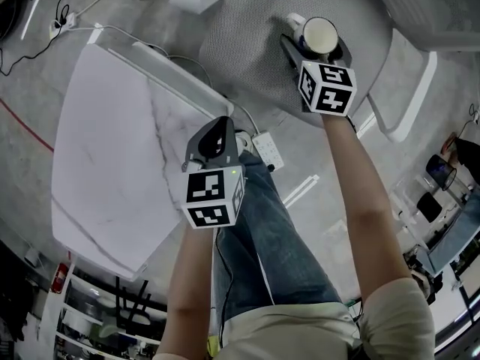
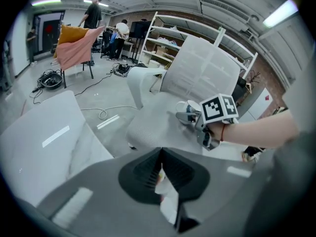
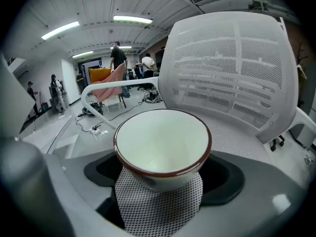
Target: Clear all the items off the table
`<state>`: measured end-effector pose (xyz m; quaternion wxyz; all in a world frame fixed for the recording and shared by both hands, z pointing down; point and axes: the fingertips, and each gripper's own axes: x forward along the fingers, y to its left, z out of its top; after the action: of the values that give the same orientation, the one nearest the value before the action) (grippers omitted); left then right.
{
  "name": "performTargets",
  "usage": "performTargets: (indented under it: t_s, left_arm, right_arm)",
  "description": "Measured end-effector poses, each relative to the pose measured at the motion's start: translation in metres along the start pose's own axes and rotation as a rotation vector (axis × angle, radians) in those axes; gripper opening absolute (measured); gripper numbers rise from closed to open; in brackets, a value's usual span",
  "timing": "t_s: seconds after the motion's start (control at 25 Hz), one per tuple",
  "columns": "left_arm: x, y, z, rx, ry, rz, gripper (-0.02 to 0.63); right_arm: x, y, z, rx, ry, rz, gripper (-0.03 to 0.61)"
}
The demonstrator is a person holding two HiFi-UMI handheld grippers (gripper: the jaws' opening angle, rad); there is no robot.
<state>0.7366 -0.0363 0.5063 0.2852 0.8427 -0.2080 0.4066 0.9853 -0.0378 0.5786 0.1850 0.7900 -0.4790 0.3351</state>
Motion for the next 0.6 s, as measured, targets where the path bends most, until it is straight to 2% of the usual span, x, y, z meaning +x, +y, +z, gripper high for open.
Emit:
performTargets:
  t_s: [0.24, 0.52, 0.56, 0.6]
  left_arm:
    - [-0.007, -0.004, -0.005, 0.000, -0.005, -0.002, 0.009]
    - [-0.026, -0.010, -0.012, 0.019, -0.025, -0.009, 0.009]
    - [-0.031, -0.009, -0.013, 0.020, -0.030, -0.007, 0.009]
    - [-0.036, -0.009, -0.016, 0.020, -0.034, -0.005, 0.009]
  right_arm:
    - [-0.018, 0.003, -0.012, 0.032, 0.010, -0.006, 0.465]
    - [-0.063, 0.017, -0.018, 0.070, -0.026, -0.012, 0.460]
    - [-0.072, 0.021, -0.019, 0.080, -0.032, -0.011, 0.442]
    - [-0.080, 0.026, -0.019, 0.090, -0.037, -0.008, 0.391]
